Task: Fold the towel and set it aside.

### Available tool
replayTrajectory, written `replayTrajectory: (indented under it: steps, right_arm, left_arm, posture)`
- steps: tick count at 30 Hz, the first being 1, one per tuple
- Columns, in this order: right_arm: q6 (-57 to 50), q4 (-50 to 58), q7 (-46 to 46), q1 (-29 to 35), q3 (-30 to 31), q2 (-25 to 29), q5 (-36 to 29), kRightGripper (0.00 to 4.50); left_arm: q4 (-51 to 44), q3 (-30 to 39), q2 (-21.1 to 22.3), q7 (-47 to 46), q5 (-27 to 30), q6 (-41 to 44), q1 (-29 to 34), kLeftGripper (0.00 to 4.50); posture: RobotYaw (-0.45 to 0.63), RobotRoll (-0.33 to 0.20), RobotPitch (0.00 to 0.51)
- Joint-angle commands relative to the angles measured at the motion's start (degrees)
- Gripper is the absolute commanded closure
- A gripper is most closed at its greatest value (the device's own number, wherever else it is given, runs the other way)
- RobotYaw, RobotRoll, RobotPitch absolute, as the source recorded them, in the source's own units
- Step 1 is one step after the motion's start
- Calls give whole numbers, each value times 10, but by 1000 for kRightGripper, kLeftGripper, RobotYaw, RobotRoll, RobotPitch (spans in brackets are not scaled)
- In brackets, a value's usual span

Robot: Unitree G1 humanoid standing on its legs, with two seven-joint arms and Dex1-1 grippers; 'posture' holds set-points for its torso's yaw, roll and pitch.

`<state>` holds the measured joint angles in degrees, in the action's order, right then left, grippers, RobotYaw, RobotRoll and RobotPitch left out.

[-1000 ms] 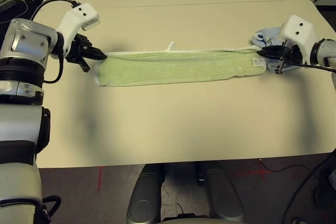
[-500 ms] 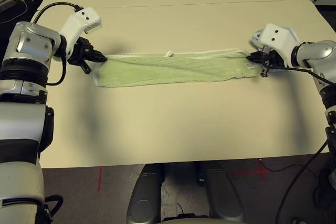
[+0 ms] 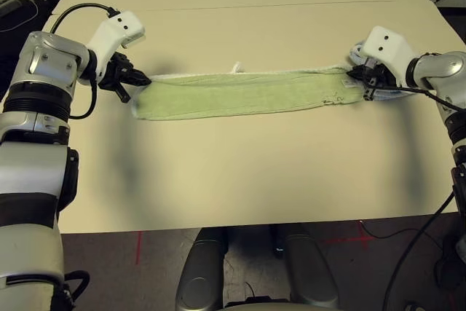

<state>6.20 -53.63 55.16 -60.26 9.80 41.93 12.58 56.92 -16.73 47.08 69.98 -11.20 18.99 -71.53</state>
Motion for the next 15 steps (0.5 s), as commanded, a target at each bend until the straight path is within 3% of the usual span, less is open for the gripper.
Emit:
replayTrajectory:
  steps: [1,15]
  right_arm:
    - [-13,-10,-7,11,4,7,10,4500]
    - [-13,-25,-39,-5,11,-7,17,4500]
  left_arm:
    - [17,1,4,-9,-16,-6,1,4478]
    - [40,2,-6,-37,-27,-26,-3,4478]
  posture:
    - [63,0,267]
    - [64,0,268]
